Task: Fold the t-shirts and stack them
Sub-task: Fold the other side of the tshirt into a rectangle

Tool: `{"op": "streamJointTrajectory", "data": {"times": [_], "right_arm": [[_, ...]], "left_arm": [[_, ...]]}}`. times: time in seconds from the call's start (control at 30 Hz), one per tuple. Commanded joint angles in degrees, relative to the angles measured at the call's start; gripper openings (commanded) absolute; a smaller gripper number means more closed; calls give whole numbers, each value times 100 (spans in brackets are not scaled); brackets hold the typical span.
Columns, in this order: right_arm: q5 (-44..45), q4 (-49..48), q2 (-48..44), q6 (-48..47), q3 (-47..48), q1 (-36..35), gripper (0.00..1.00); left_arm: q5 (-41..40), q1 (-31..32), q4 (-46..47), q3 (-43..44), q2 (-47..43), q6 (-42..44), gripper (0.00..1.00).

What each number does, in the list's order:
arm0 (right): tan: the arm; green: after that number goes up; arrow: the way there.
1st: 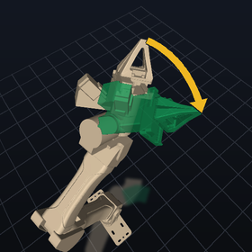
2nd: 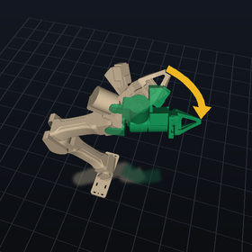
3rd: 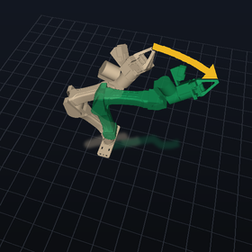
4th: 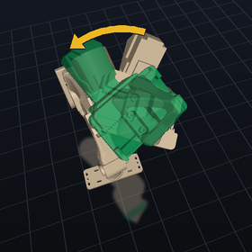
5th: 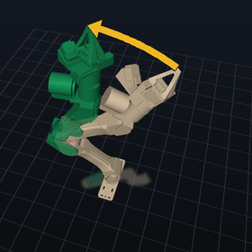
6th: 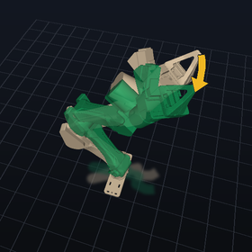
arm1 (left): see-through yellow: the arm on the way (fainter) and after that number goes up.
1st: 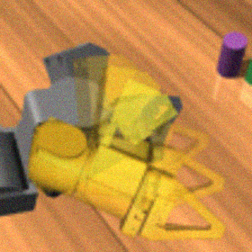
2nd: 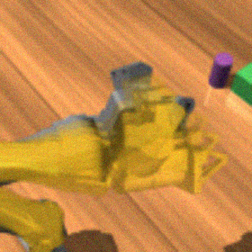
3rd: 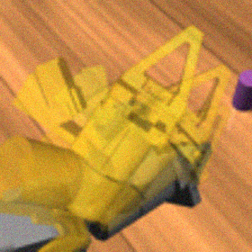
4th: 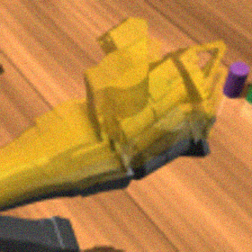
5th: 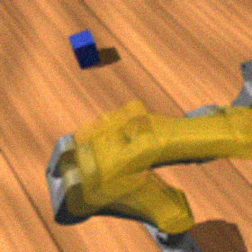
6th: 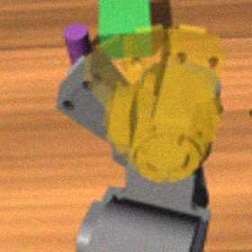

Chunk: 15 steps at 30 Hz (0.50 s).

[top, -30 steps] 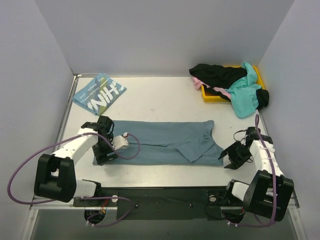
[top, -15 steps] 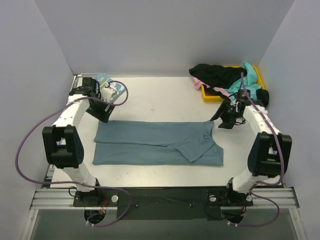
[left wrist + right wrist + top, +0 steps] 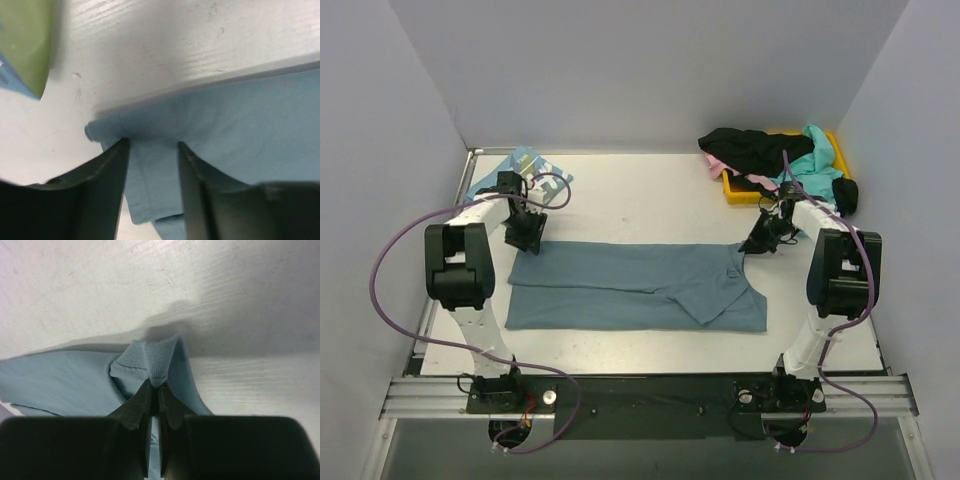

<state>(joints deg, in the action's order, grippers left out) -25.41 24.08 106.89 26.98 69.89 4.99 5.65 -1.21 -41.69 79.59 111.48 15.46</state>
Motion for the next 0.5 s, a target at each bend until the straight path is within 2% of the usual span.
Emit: {"op": "streamJointTrajectory", "data": {"times": [0.0,0.03,0.07,0.23,0.47], "right_arm": [[-17,36,183,-123,350,98,0],[1,27,192,-201,420,124,0],[-34,36,183,-263,473,159,0],[80,97,174,-764,711,256,0],[53,124,648,-1072,833,432,0]], "left_arm": [[199,-19,293,-49,330,-184,35],[234,-19,293,-32,383,-184,23],[261,-19,319,-31,418,-184,0],[-46,-19,591,-75,392,-263,0],[-55,-19,697,-233,313,-237,0]]}}
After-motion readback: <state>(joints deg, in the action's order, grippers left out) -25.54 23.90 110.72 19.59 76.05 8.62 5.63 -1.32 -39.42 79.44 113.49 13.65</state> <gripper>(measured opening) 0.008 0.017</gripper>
